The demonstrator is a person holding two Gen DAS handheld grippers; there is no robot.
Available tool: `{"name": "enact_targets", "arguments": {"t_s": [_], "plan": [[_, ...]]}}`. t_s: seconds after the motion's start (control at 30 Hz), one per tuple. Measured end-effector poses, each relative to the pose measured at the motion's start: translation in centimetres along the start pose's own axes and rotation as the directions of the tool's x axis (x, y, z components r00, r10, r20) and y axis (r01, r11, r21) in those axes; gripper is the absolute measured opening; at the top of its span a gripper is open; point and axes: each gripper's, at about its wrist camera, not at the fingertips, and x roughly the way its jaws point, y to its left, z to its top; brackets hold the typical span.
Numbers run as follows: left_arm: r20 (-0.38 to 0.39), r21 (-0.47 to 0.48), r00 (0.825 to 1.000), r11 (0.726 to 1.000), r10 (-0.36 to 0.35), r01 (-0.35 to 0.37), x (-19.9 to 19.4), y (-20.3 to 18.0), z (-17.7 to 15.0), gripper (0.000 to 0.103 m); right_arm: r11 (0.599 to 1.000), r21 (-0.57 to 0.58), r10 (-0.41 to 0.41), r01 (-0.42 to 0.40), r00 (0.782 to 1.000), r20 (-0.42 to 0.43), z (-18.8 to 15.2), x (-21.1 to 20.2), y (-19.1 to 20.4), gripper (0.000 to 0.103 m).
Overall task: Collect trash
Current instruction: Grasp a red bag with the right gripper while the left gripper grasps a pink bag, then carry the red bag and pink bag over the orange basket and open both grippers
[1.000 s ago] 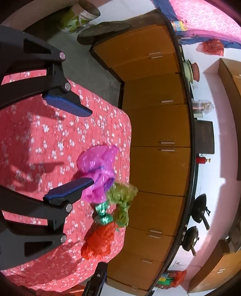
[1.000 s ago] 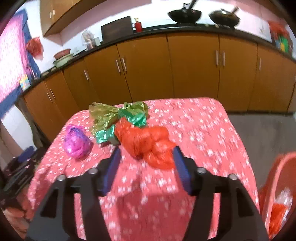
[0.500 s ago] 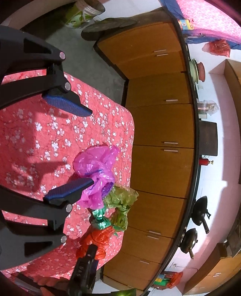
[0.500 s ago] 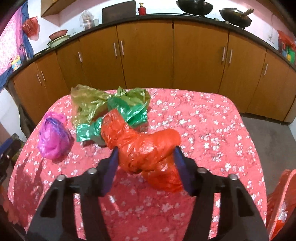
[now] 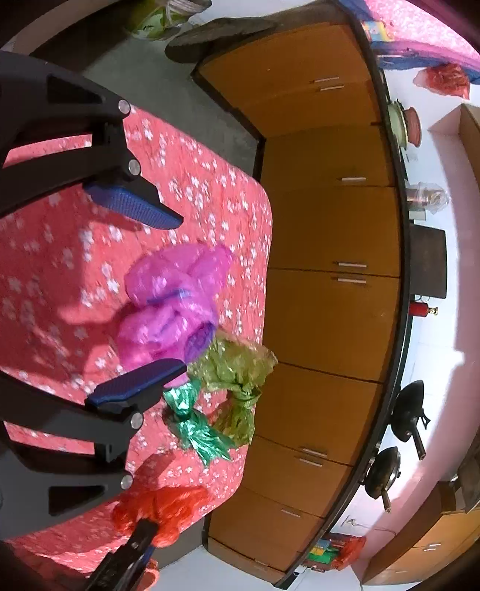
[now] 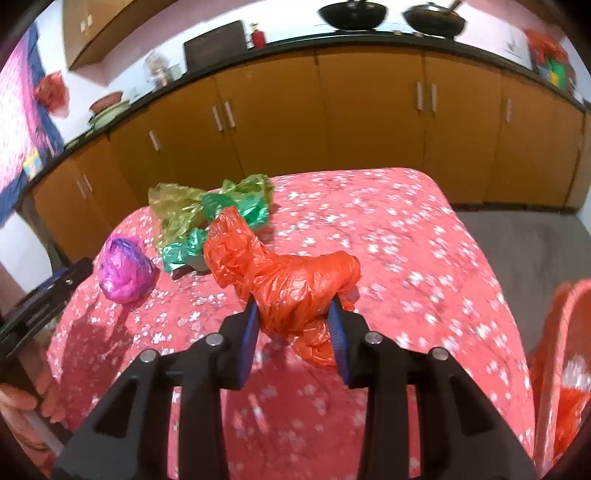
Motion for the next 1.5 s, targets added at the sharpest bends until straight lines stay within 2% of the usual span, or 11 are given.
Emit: {"name": "enact_targets", "arguments": {"t_s": [0.17, 0.33, 0.43, 0.6, 0.7, 0.97, 1.1, 1.3, 1.5], "plan": [[-0.036, 0.058, 0.999, 0.998, 0.031, -0.029, 1.8, -1.7, 0.0, 0.072, 0.999, 0.041, -0.012, 0.012, 1.000, 0.002, -0.3, -0.6, -1.6, 0.035], [-0.079, 0.068, 0.997, 0.998, 0.012, -0.007, 2.4, -2.2, -0.3, 0.072, 0.999, 0.050, -0.014, 0.014, 1.000, -0.004, -0.5, -0.5, -2.0, 0.035], [-0.101, 0.083, 0.995, 0.996, -0.002, 0.010, 2.7, -2.5, -0.4, 0.061, 0.999, 0.051, -0.007, 0.008, 1.000, -0.004, -0.6, -0.5, -1.9, 0.035], [-0.148, 0.050, 0.988, 0.998, -0.041, 0.048, 3.5, -1.9, -0.4, 0.036, 0.999, 0.053, 0.002, -0.001, 1.000, -0.006, -0.9, -0.5, -1.6, 0.036], [-0.143, 0.040, 0.989, 0.998, -0.042, 0.048, 3.4, -1.9, -0.5, 0.026, 0.998, 0.057, 0.004, -0.004, 1.000, -0.003, -1.0, -0.9, -1.6, 0.036], [-0.111, 0.025, 0.993, 0.999, -0.043, 0.046, 0.9, -1.8, -1.5, 0.024, 0.999, 0.039, -0.007, 0.006, 1.000, 0.029, -1.1, -3.4, -1.4, 0.036], [-0.084, 0.049, 0.995, 0.997, -0.052, 0.056, -1.1, -2.5, -1.3, 0.024, 0.999, 0.041, -0.013, 0.011, 0.999, 0.049, -1.2, -5.1, -1.5, 0.036], [-0.027, 0.119, 0.995, 0.988, -0.094, 0.096, -5.1, -5.4, -0.7, 0.024, 0.999, 0.045, -0.031, 0.027, 0.995, 0.092, -1.2, -8.7, -2.3, 0.036], [0.002, 0.166, 0.987, 0.973, -0.160, 0.157, -8.3, -8.8, -0.4, 0.024, 0.997, 0.050, -0.065, 0.058, 0.988, 0.137, -1.5, -12.5, -3.5, 0.035]]}}
